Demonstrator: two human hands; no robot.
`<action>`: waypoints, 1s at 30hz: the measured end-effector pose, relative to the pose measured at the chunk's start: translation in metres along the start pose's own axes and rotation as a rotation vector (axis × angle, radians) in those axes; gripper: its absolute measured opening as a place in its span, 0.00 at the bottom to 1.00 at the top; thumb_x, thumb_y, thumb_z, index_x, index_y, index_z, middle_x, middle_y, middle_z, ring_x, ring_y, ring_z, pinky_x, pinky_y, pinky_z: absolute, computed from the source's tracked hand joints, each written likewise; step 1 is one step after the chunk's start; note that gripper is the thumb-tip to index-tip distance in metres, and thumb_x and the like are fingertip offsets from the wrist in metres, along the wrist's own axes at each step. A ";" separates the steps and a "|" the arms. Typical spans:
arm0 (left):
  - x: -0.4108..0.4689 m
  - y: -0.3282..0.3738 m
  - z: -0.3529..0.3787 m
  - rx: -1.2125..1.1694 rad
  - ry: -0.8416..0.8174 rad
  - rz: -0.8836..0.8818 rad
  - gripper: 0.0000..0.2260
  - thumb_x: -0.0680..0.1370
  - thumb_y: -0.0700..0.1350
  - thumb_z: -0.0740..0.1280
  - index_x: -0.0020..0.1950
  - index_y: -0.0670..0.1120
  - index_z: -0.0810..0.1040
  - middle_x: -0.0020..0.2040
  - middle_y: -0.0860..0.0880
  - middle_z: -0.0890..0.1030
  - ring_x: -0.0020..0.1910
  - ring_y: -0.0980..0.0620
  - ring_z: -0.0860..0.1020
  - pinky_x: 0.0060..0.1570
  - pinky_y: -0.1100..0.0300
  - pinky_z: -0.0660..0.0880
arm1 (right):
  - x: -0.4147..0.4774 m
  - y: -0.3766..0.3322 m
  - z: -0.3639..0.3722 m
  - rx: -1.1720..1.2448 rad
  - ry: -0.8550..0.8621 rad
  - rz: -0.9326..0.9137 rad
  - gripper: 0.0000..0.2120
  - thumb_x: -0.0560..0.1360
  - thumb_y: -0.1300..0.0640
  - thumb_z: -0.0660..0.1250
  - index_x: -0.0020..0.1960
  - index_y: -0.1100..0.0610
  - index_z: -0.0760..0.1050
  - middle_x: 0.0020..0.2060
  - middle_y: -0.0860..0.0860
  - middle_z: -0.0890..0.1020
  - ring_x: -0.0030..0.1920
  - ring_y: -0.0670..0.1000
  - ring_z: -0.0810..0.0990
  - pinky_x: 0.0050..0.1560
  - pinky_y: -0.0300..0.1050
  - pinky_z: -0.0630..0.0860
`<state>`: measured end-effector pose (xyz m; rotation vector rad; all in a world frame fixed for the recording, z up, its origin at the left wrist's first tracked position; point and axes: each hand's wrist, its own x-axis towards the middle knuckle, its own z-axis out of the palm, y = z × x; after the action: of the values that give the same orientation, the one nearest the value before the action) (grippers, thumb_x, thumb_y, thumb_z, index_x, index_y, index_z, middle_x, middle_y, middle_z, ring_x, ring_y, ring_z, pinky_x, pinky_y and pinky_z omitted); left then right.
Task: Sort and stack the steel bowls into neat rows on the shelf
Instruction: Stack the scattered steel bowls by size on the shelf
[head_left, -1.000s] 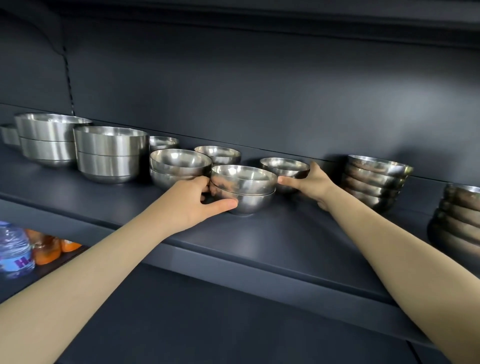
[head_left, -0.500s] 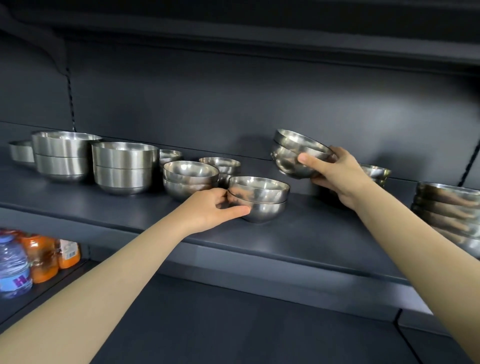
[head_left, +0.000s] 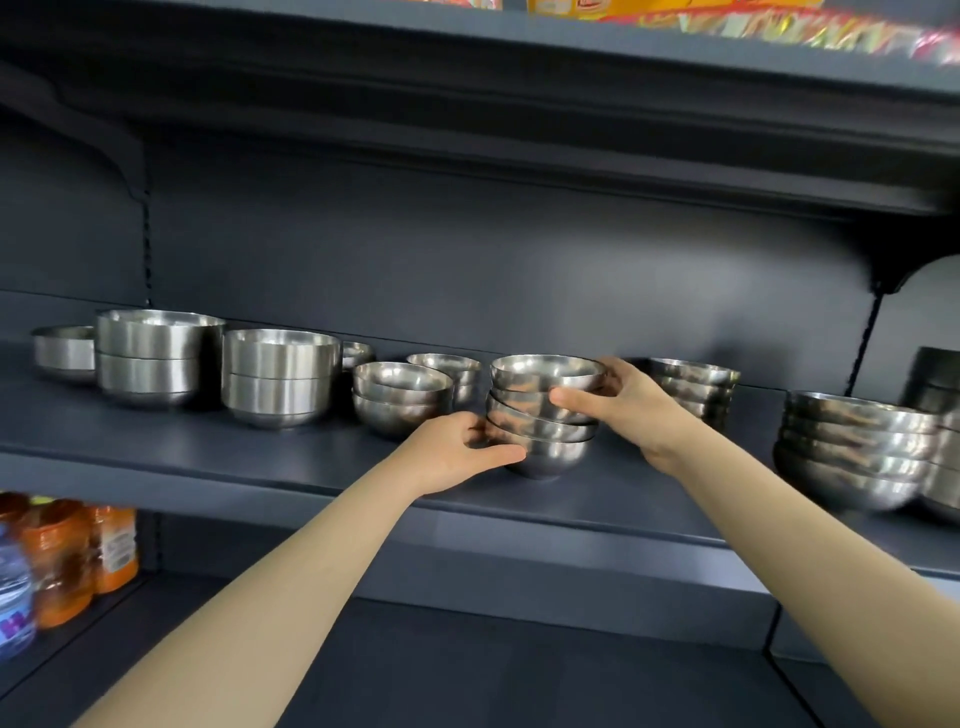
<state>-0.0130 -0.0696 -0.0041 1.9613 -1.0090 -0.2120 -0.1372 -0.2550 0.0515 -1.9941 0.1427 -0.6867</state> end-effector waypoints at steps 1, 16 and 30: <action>-0.001 0.000 0.000 -0.002 -0.006 0.002 0.28 0.63 0.67 0.72 0.59 0.56 0.77 0.59 0.61 0.80 0.59 0.63 0.76 0.65 0.59 0.71 | -0.002 0.000 0.002 0.010 0.007 0.006 0.39 0.53 0.41 0.80 0.60 0.53 0.76 0.51 0.49 0.84 0.53 0.48 0.82 0.54 0.40 0.75; -0.006 0.007 0.003 0.040 0.027 0.042 0.42 0.65 0.67 0.71 0.76 0.61 0.58 0.64 0.60 0.77 0.63 0.60 0.74 0.65 0.57 0.71 | -0.006 0.019 0.005 0.164 0.014 -0.007 0.40 0.56 0.40 0.79 0.65 0.50 0.73 0.55 0.49 0.84 0.58 0.49 0.81 0.64 0.48 0.73; 0.010 0.024 0.029 0.050 -0.024 0.087 0.24 0.69 0.64 0.71 0.62 0.60 0.75 0.54 0.63 0.82 0.56 0.64 0.78 0.61 0.62 0.72 | -0.011 0.008 -0.036 0.013 0.051 0.136 0.41 0.63 0.41 0.78 0.68 0.53 0.65 0.56 0.48 0.81 0.55 0.46 0.81 0.59 0.48 0.77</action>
<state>-0.0342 -0.1018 -0.0005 1.9596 -1.1221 -0.1636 -0.1644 -0.2828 0.0535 -1.9361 0.3004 -0.6494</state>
